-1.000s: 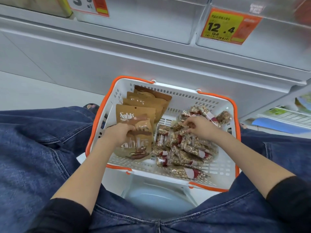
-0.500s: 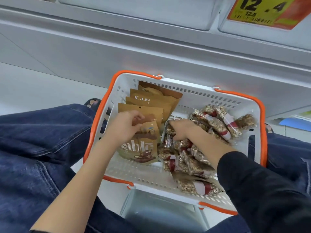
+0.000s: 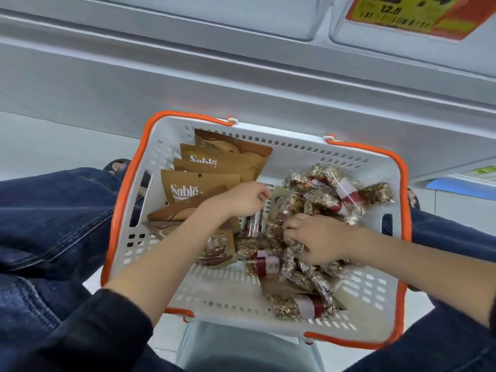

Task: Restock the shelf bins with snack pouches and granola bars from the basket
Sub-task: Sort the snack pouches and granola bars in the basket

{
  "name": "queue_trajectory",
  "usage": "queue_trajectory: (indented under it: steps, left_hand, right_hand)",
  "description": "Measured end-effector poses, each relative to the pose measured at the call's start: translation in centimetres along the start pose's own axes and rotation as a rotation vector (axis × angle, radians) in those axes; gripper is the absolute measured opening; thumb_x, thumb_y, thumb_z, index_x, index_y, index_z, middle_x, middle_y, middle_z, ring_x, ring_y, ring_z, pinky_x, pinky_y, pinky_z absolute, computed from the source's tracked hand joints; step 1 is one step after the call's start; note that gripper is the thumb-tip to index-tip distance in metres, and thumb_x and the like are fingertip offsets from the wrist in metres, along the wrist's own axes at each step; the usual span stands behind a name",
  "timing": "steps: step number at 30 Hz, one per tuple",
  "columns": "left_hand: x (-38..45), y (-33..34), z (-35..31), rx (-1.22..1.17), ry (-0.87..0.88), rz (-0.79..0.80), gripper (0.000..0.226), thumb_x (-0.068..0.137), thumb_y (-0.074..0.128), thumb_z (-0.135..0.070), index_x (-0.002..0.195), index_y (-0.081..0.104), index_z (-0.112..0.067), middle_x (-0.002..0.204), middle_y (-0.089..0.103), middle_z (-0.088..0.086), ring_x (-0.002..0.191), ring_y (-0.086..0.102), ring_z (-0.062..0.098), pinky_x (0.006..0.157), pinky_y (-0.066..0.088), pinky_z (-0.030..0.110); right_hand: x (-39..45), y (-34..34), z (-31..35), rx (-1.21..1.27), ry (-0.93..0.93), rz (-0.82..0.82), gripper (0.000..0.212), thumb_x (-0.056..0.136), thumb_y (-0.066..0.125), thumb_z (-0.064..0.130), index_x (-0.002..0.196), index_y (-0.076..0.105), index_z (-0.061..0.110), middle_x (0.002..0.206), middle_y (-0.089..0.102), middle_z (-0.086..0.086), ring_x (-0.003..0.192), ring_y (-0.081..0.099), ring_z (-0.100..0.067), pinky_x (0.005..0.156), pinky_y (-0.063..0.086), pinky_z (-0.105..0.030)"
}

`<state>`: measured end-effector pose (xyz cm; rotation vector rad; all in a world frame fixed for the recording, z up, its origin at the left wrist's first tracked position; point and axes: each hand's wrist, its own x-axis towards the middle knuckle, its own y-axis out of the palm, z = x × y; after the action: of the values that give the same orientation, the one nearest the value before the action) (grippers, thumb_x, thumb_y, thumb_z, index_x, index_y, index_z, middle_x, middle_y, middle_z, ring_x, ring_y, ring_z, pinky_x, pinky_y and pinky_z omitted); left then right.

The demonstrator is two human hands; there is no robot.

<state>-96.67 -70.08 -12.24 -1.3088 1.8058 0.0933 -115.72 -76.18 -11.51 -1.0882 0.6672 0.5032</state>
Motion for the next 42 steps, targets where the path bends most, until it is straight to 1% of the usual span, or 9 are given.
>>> queue_trajectory:
  steps: [3,6,13,16,22,25,31,39,42]
  left_hand:
    - [3.3,1.9,0.3,-0.036,-0.132,0.038,0.048,0.093,0.036,0.005,0.140,0.037,-0.002,0.135,0.047,0.015,0.089,0.053,0.018,0.064,0.035,0.020]
    - [5.7,4.1,0.6,-0.073,-0.220,0.025,0.050,0.098,0.038,-0.008,0.145,0.024,-0.001,0.099,0.052,0.009,0.061,0.035,0.010,0.054,0.029,0.024]
    - [8.5,7.4,0.0,-0.143,-0.407,-0.117,0.030,0.097,0.046,-0.012,0.124,0.048,0.001,0.125,0.056,0.017,0.112,0.055,0.031,0.085,0.045,0.033]
    - [9.3,8.0,0.7,-0.367,-0.481,-0.131,0.029,0.090,0.063,-0.021,0.107,0.056,0.000,0.111,0.064,0.016,0.099,0.063,0.028,0.087,0.052,0.034]
    - [10.2,9.1,1.7,-0.540,-0.548,-0.197,0.023,0.095,0.055,-0.020,0.084,0.059,0.000,0.070,0.061,0.012,0.050,0.051,0.018,0.050,0.043,0.029]
    - [10.7,8.9,2.4,-0.418,-0.536,-0.230,0.021,0.095,0.050,-0.011,0.101,0.062,0.004,0.088,0.067,0.019,0.075,0.066,0.031,0.065,0.055,0.037]
    - [10.2,8.2,2.3,-0.218,-0.404,-0.250,0.023,0.090,0.059,-0.007,0.111,0.065,-0.001,0.116,0.064,0.014,0.110,0.058,0.030,0.089,0.042,0.029]
    - [9.5,9.6,1.2,-0.409,-0.329,-0.284,0.005,0.086,0.061,-0.005,0.090,0.063,-0.009,0.088,0.061,0.006,0.092,0.055,0.024,0.081,0.041,0.027]
    - [9.2,9.8,1.5,-0.587,-0.353,-0.332,0.028,0.079,0.068,-0.003,0.084,0.045,-0.017,0.075,0.053,0.001,0.083,0.054,0.024,0.085,0.046,0.035]
  right_hand:
    - [-2.3,0.3,-0.6,0.062,-0.004,-0.038,0.057,0.089,0.053,0.038,0.140,0.041,0.016,0.152,0.029,-0.001,0.134,0.029,-0.018,0.108,0.030,-0.030]
    - [-4.0,1.1,-1.0,0.117,0.009,-0.093,0.055,0.089,0.051,0.043,0.139,0.042,0.021,0.155,0.024,0.005,0.139,0.027,-0.016,0.113,0.024,-0.033]
    - [-4.7,2.0,-1.1,0.202,0.035,-0.183,0.058,0.082,0.037,0.049,0.134,0.048,0.027,0.153,0.028,0.011,0.138,0.029,-0.012,0.111,0.018,-0.033]
    - [-5.1,2.1,-1.1,0.229,0.033,-0.200,0.051,0.086,0.044,0.043,0.134,0.048,0.027,0.154,0.027,0.012,0.138,0.027,-0.011,0.112,0.017,-0.033]
    - [-5.2,2.4,-1.1,0.246,0.039,-0.214,0.047,0.090,0.050,0.040,0.135,0.048,0.026,0.153,0.028,0.013,0.136,0.029,-0.013,0.112,0.017,-0.034]
    - [-5.6,2.8,-1.1,0.257,0.042,-0.243,0.045,0.091,0.049,0.039,0.133,0.049,0.027,0.153,0.028,0.014,0.135,0.029,-0.013,0.112,0.015,-0.033]
    - [-5.7,2.8,-1.0,0.270,0.052,-0.241,0.043,0.092,0.048,0.039,0.133,0.048,0.028,0.154,0.026,0.014,0.135,0.028,-0.014,0.113,0.013,-0.032]
    - [-5.9,2.2,-0.6,0.285,0.081,-0.217,0.042,0.091,0.049,0.035,0.133,0.049,0.027,0.153,0.027,0.014,0.134,0.029,-0.014,0.112,0.016,-0.033]
    - [-6.0,2.3,-0.4,0.289,0.083,-0.226,0.041,0.091,0.050,0.033,0.131,0.051,0.026,0.149,0.033,0.015,0.129,0.035,-0.016,0.111,0.020,-0.035]
